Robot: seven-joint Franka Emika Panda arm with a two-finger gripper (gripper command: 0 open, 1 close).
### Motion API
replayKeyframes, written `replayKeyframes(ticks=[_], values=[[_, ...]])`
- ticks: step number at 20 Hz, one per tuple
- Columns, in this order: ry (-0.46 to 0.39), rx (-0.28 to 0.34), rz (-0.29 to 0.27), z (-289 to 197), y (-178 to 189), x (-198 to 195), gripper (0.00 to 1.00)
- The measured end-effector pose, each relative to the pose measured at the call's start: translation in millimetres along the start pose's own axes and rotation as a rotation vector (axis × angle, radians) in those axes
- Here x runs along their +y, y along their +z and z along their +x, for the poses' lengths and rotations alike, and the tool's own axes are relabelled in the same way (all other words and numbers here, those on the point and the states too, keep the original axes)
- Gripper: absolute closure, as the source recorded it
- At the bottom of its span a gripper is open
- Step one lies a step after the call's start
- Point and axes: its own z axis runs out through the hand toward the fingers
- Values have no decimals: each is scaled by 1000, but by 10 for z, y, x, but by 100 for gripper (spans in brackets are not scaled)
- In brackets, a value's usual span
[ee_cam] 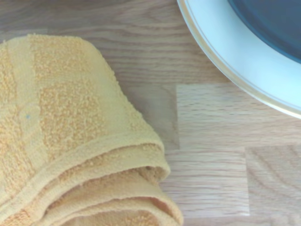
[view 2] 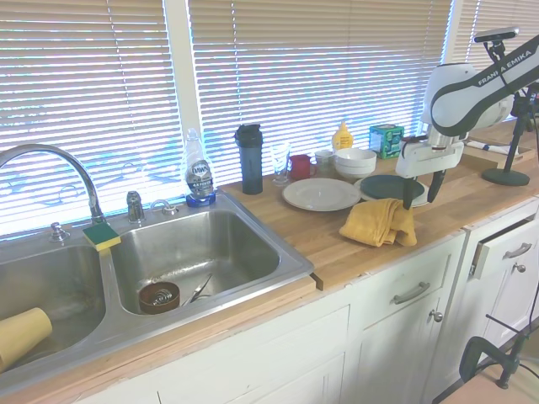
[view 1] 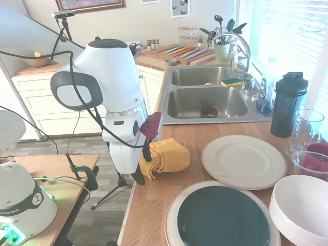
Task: Wipe the white plate in clockwise motion
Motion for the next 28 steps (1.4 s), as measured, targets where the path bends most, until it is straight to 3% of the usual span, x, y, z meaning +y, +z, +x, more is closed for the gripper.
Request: replayKeyframes(ticks=[6, 13, 17, 24, 25, 28], values=[[-27, -5, -13, -61, -2, -190, 0], [13, -24, 61, -44, -48, -390, 0], [47, -94, 91, 19, 183, -449, 0], [9, -193, 112, -26, 457, -559, 0], [2, -197, 109, -41, 474, -565, 100], [-5, -199, 106, -55, 490, -571, 100]])
